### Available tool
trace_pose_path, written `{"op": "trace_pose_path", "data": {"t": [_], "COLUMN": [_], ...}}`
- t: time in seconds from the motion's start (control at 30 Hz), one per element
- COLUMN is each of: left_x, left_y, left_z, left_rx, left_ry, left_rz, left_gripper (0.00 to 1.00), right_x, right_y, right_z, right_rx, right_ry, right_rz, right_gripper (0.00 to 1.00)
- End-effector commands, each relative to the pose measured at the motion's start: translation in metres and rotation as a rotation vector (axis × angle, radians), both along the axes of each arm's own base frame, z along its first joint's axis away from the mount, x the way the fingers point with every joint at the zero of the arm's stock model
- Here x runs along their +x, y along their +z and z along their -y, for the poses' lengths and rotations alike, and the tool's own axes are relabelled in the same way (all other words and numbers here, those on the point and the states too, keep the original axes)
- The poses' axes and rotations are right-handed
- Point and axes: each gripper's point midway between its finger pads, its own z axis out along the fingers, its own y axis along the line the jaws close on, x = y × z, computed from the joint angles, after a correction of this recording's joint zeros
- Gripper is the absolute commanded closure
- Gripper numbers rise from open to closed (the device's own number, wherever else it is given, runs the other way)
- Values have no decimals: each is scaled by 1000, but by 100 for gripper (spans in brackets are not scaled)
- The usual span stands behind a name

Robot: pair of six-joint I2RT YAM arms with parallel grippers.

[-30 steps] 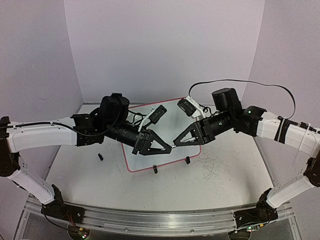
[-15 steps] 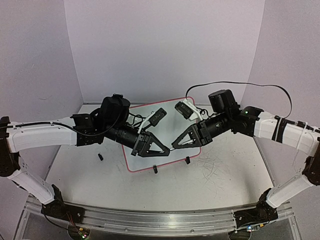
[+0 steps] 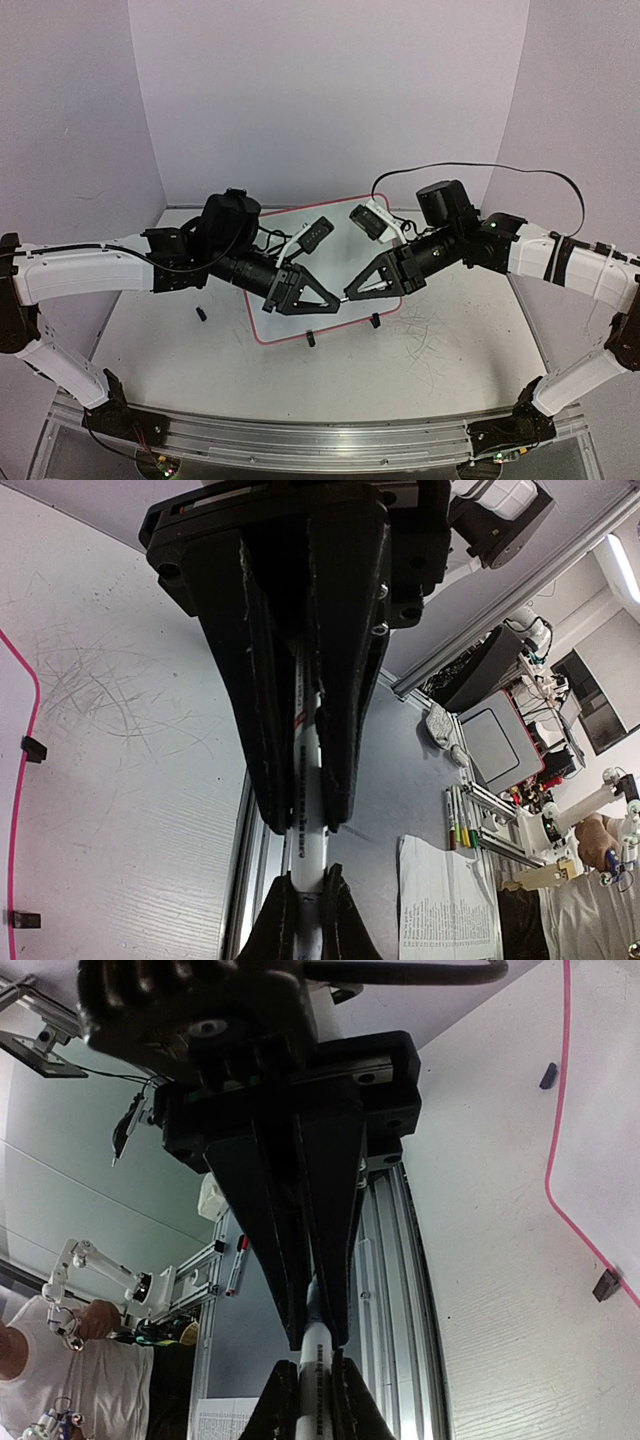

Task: Write a sentence on the whiteboard
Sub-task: Pass from the left arm to the right, then hold the whiteboard at the center of the board.

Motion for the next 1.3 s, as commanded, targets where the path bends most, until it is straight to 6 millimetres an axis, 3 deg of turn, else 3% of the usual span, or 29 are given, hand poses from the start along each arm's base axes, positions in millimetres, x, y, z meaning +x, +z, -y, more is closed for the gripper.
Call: {"op": "trace_pose_path", "data": {"t": [0.0,0.17,0.23,0.43,0.47,0.53,0.63,0.73,0.83,0.93,1.07,1.27], "left_x": [5,7,14,46,53,72,108,131,142,147,151,151], "left_y": [34,34,35,55,60,69,73,77,65,39,2,-20], "left_z": [5,4,2,-25,-33,-52,-90,-133,-166,-182,-202,-237], "left_rx": [-93,-86,-76,-79,-86,-86,-61,-51,-18,66,222,249], "left_ry": [17,27,78,273,315,454,737,998,1165,1244,1316,1419], "left_rz": [75,80,99,165,175,200,244,259,221,162,108,90], "left_gripper": [100,99,82,11,6,2,1,1,1,1,1,1], "right_x": [-14,-8,2,41,47,61,92,104,115,116,124,116], "right_y": [10,12,12,25,28,40,54,83,99,108,104,110], "right_z": [-3,-3,-2,21,27,45,92,139,176,186,193,197], "right_rx": [49,37,15,-43,-50,-64,-103,-54,-82,-98,-180,-167], "right_ry": [55,10,-60,-345,-394,-528,-855,-1113,-1312,-1354,-1390,-1364], "right_rz": [57,89,133,312,341,425,535,648,708,748,791,832], "right_gripper": [96,100,100,100,100,100,100,100,100,100,100,100]}}
